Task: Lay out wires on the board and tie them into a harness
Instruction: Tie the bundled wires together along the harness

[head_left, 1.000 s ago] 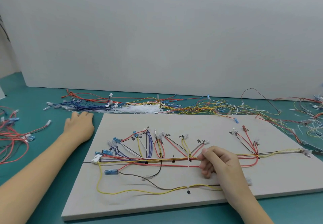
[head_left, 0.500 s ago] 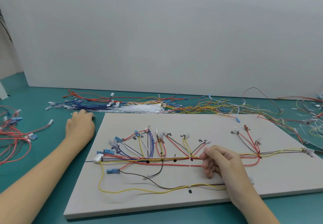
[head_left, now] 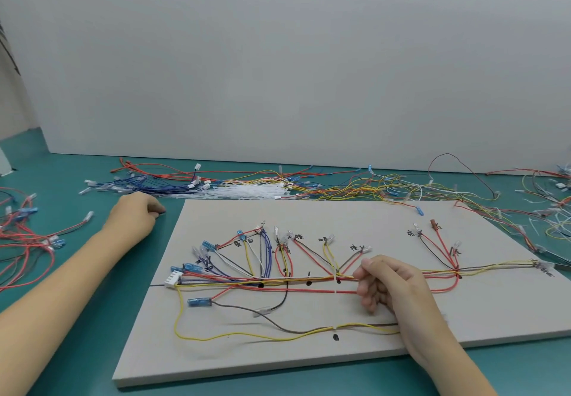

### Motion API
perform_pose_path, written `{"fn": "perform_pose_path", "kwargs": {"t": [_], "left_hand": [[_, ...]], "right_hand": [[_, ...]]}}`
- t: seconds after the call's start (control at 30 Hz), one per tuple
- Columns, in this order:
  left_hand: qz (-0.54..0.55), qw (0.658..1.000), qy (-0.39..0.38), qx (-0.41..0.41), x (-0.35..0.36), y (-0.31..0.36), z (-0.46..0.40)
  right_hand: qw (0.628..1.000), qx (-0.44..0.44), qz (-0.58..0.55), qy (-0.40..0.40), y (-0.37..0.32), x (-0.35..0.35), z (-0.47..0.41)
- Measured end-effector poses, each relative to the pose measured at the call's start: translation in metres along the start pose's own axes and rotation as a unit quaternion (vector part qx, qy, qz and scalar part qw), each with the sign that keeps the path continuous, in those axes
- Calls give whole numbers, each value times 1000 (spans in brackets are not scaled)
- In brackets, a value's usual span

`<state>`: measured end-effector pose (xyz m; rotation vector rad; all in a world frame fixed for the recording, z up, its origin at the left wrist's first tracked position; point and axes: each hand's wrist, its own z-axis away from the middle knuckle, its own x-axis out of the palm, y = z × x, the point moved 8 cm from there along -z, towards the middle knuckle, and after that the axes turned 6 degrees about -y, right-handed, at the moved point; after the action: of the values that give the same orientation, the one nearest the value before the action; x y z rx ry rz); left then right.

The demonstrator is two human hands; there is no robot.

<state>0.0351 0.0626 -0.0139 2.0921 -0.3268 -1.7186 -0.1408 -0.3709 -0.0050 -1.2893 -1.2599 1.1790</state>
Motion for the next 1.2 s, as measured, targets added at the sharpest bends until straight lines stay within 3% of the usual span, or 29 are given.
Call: {"fn": "perform_pose_path", "kwargs": {"t": [0.2, 0.33, 0.47, 0.7, 0.87, 1.0, 1.1, 1.2], "left_hand": [[-69, 996, 36, -51, -11, -10, 9], [-65, 994, -9, -83, -6, -14, 7], [-190, 974, -72, -96, 6, -8, 4], [-252, 957, -94, -106, 14, -4, 7], [-120, 987, -50, -97, 3, 3, 9], [-15, 1000, 21, 4, -13, 50, 22], [99, 989, 0, 109, -17, 101, 45], [263, 955, -24, 136, -25, 134, 68]], "right_hand": [[1000, 5, 1, 3, 1, -1, -3], [1000, 0, -2, -5, 1, 0, -1], [1000, 1, -2, -3, 1, -1, -1], [1000, 2, -5, -2, 0, -1, 0], [1000, 1, -4, 2, 1, -1, -3], [999, -14, -30, 29, -2, -4, -6], [994, -56, -59, 73, -7, -14, -5], [988, -104, -50, 103, -18, -16, -4]]}}
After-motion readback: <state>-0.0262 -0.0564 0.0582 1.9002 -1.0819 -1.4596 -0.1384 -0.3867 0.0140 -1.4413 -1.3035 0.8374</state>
